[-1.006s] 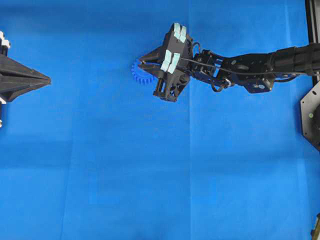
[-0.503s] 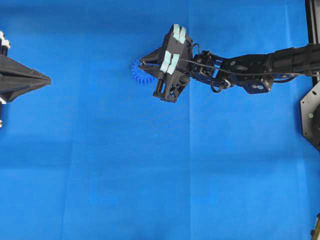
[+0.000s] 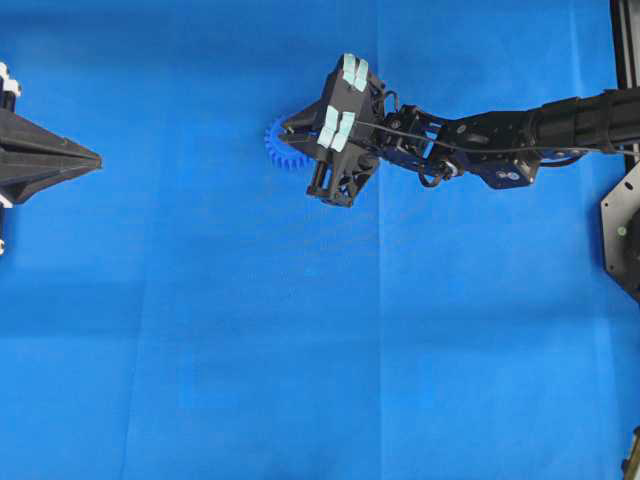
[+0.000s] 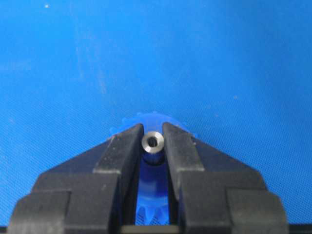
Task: Insert the shaft placed at a random location into the center hole of the small gear at another random location.
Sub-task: 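Align the held shaft above the gear's center hole and lower it in, then open the right gripper and raise it away from the gear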
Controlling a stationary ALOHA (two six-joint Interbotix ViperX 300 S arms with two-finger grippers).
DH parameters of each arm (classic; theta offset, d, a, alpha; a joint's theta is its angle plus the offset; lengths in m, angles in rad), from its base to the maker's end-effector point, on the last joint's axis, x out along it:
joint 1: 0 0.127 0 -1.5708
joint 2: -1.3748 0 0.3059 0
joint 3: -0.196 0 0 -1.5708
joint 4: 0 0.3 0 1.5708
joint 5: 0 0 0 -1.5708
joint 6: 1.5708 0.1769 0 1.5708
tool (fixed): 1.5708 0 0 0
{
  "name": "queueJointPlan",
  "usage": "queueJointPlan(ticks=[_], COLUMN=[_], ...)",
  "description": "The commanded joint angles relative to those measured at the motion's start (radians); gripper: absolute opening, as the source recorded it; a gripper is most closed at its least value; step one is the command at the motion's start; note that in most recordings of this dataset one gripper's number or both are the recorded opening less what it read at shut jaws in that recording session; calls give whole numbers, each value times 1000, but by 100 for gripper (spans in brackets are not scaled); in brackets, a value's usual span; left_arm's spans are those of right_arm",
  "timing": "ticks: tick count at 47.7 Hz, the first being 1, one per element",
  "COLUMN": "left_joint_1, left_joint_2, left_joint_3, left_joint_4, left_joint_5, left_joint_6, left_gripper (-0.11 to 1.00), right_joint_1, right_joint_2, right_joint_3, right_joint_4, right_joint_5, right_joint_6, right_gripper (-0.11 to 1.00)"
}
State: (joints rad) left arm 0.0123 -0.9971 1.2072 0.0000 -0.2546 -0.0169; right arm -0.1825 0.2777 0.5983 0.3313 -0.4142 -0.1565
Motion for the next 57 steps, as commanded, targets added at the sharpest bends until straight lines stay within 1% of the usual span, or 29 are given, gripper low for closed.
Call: queueJointPlan(ticks=[1,5,8,12,20,22,24,32,48,57], left_joint_1=[3,3,2,3,3,3,3,3,3,3], left_joint_2=[3,3,3,3,3,2,2,2,2,2], left_joint_3=[-9,-9,-9,-9,-9,-9,-9,-11,-11,-11], left_joint_4=[0,2,0,0,2,2,0,2,0,0], left_joint_5=[-5,-5,-5,-5,-5,-5,-5,-5,-5,-5], left_joint_6=[0,0,0,0,0,0,0,0,0,0], left_gripper=[0,0,0,0,0,0,0,0,0,0], right_joint_1=[2,2,2,2,2,2,2,2,2,2], right_joint_2=[-15,-15,-15,-15,-17,-15,-18,-57,-216,-245], right_joint_3=[-14,-15,-17,-20,-18,-20,-21,-21,-18,-17], right_joint_4=[2,2,2,2,2,2,2,2,-2,-2], right_joint_5=[-3,-2,3,9,6,6,6,15,80,106], right_joint_6=[-2,-2,-2,-2,-2,-2,-2,-3,-6,-6], right_gripper=[3,5,14,33,81,87,88,84,84,84])
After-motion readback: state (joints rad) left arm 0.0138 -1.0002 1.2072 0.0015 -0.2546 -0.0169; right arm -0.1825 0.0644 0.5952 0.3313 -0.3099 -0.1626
